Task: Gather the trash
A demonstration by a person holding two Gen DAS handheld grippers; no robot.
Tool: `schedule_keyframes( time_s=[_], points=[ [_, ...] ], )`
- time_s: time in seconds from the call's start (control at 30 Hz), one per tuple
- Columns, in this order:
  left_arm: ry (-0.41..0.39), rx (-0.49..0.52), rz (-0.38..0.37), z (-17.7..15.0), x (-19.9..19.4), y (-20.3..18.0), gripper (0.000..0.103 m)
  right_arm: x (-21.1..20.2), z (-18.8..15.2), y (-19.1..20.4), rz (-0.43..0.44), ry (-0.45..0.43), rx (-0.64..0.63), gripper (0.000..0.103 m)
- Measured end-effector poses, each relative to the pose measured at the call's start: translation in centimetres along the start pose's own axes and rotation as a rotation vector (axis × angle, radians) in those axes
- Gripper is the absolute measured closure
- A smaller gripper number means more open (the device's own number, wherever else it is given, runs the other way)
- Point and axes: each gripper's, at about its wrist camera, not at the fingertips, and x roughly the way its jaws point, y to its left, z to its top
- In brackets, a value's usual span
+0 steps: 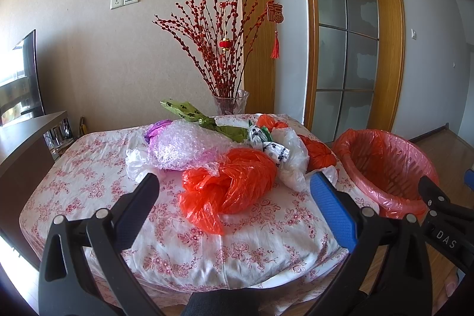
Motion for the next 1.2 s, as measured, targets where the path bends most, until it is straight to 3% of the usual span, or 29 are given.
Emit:
schedule_keyframes(
  time_s=[1.2],
  points=[
    [0.014,-0.003,-0.005,-0.58,0.26,-0.15,0.004,0.14,-0.08,0.06,-0.001,0.000,-0.002,0.002]
  ],
)
